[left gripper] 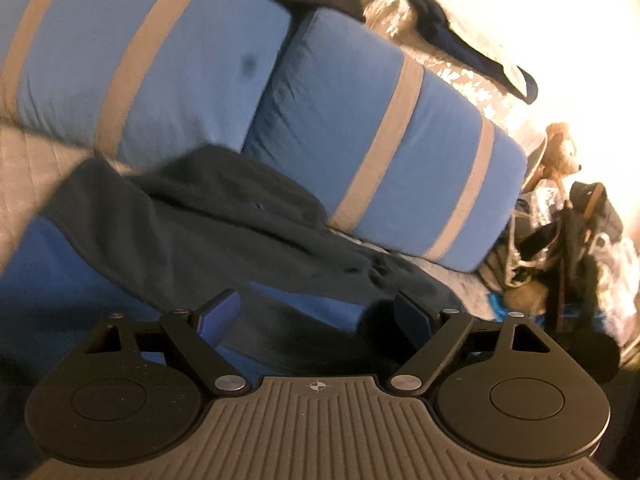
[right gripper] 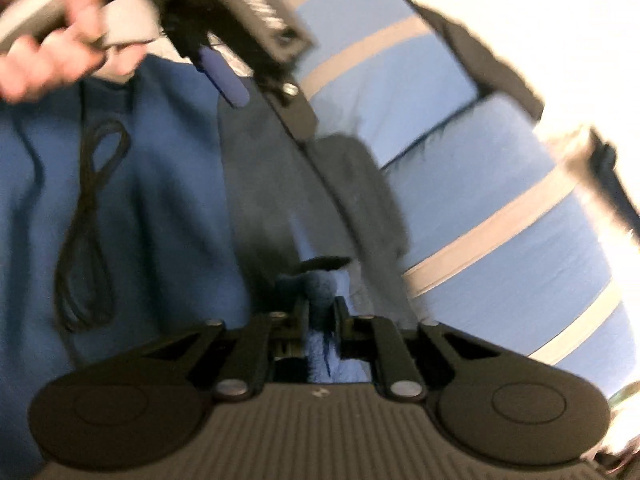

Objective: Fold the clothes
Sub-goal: 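Grasp the dark cuff with the left gripper while the right gripper releases it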

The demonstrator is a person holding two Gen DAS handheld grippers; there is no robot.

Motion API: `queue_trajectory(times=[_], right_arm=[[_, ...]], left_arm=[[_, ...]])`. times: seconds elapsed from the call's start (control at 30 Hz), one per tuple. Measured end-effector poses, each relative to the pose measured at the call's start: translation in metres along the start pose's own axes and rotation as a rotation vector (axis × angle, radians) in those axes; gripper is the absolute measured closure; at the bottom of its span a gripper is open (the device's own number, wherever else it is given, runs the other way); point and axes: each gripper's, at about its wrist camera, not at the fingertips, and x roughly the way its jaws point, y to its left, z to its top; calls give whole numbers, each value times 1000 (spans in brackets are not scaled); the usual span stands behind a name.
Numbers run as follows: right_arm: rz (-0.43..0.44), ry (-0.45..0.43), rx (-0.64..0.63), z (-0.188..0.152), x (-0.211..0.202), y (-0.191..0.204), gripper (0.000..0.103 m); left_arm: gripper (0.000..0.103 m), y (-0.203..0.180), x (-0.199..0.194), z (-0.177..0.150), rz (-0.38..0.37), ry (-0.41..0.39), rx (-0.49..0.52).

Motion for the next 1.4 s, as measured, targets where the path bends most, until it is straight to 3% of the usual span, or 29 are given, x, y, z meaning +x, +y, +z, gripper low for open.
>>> queue_trajectory(times=[0.2,0.3,0.47,0.57,0.6,0.67,0.73,0.8,0.87,0.97,1.0,1.07,1.13,1.4], right_arm=[[-76,-39,-30,4,-15,8,91],[-95,-60,-32,12,-22,8,91],[-143,-77,-67,19,-27,13,91],[-162,-79,-118,23,-27,22,91],[-169,-79,-132,23,-27,25,91],[-186,-82,-160,24,-27,30,91],[-193,-90,-190,24,-28,35,91],[-203,-100,-228,23,-29,42,91],[-210,-109,-258,21,-31,47,91],[-212,-122,-245,18,-33,47,89],[-218,-130,-230,18,-34,46,71],[-224,-133,-192,14,-38,44,61],[-240,-120,-157,8,-40,40,39],[-296,45,58,-48,-20,5,24]], left_arm=[[18,11,22,10,-203,202,-289],[18,14,40,9,-256,333,-400],[18,17,58,-1,-367,394,-539],[21,18,72,-10,-389,471,-613],[30,18,76,-14,-389,484,-642],[51,20,78,-19,-378,485,-681],[61,19,78,-18,-364,479,-674],[80,19,78,-15,-354,464,-665],[88,19,75,-12,-355,444,-656],[89,13,63,-2,-355,394,-579],[90,10,59,1,-352,373,-543],[90,3,52,9,-362,337,-498],[90,-1,45,16,-376,312,-470],[90,-16,20,42,-404,221,-395]])
